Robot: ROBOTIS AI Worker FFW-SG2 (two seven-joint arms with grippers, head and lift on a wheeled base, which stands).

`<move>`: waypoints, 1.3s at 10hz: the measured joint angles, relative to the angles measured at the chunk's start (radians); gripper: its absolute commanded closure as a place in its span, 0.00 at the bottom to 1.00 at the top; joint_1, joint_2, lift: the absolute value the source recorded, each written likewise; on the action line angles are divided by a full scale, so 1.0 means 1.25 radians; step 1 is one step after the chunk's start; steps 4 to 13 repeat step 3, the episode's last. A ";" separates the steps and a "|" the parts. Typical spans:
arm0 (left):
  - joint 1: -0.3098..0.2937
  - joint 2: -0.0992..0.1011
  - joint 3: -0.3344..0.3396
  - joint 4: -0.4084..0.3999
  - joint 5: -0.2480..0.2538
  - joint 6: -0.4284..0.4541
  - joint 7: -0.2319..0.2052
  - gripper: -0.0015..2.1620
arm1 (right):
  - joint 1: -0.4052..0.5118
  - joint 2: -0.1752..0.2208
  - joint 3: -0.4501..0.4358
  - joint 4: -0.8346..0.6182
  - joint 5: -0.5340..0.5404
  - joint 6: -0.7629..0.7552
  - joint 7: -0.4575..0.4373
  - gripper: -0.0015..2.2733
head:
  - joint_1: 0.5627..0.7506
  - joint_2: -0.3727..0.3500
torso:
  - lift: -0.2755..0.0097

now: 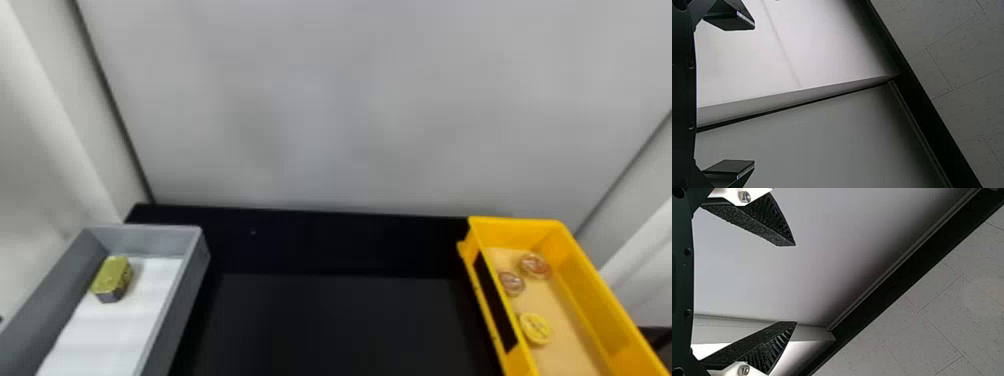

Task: Pick up the round yellow can and place it in the yellow rectangular box

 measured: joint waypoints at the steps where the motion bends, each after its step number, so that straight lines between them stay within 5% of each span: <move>1: -0.001 0.000 0.001 0.001 0.001 -0.004 -0.004 0.03 | -0.001 0.000 0.000 0.000 -0.001 0.000 0.000 0.03 | 0.61 0.41 | 0.94; 13: -0.003 -0.001 0.002 0.001 0.002 -0.007 -0.007 0.03 | -0.004 0.000 0.002 0.000 -0.003 -0.001 0.000 0.03 | 0.61 0.41 | 0.94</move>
